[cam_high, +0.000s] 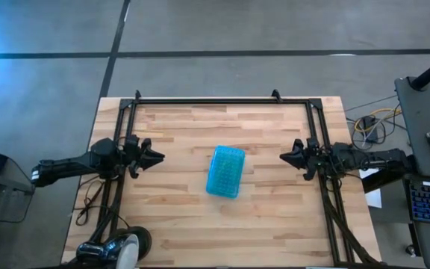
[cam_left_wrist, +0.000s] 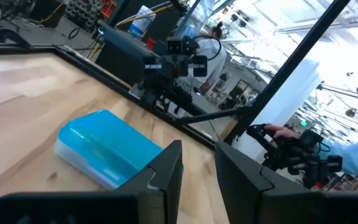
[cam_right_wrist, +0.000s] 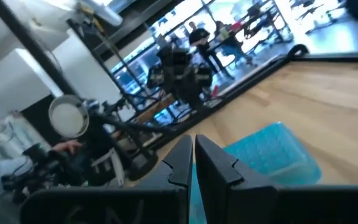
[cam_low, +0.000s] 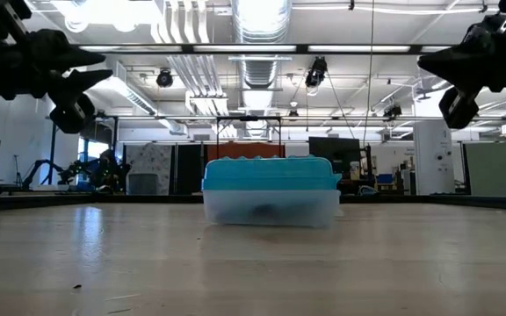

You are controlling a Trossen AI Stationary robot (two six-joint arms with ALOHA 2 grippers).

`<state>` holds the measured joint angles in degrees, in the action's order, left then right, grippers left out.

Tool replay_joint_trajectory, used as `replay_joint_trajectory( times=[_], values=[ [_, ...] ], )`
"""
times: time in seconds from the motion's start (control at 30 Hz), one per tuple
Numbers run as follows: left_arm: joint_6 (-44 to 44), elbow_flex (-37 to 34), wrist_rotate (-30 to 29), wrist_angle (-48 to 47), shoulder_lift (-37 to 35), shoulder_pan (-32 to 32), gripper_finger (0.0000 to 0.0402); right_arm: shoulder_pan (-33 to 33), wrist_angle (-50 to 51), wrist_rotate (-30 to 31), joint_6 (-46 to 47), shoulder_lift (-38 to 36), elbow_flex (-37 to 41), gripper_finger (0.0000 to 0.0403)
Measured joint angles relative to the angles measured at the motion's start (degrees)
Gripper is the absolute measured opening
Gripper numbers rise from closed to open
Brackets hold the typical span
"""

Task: Pick & place school supplies into a supply box
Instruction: Return to Home Position

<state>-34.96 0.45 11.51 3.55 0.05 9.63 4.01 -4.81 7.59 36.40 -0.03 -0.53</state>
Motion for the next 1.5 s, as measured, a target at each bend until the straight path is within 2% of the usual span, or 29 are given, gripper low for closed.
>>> replay_joint_trajectory(
  times=[1.17, 1.5],
  values=[
    [0.0, -0.1, 0.0, 0.4, 0.0, 0.0, 0.0080, 0.5, 0.1, -0.1, 0.0, 0.0, 0.0, 0.0013],
    [0.0, 0.0, 0.0, 0.3, 2.1, 0.0, 0.0080, 0.5, 0.0, -0.1, 0.0, 0.0, 0.0, 0.0013]
  ],
)
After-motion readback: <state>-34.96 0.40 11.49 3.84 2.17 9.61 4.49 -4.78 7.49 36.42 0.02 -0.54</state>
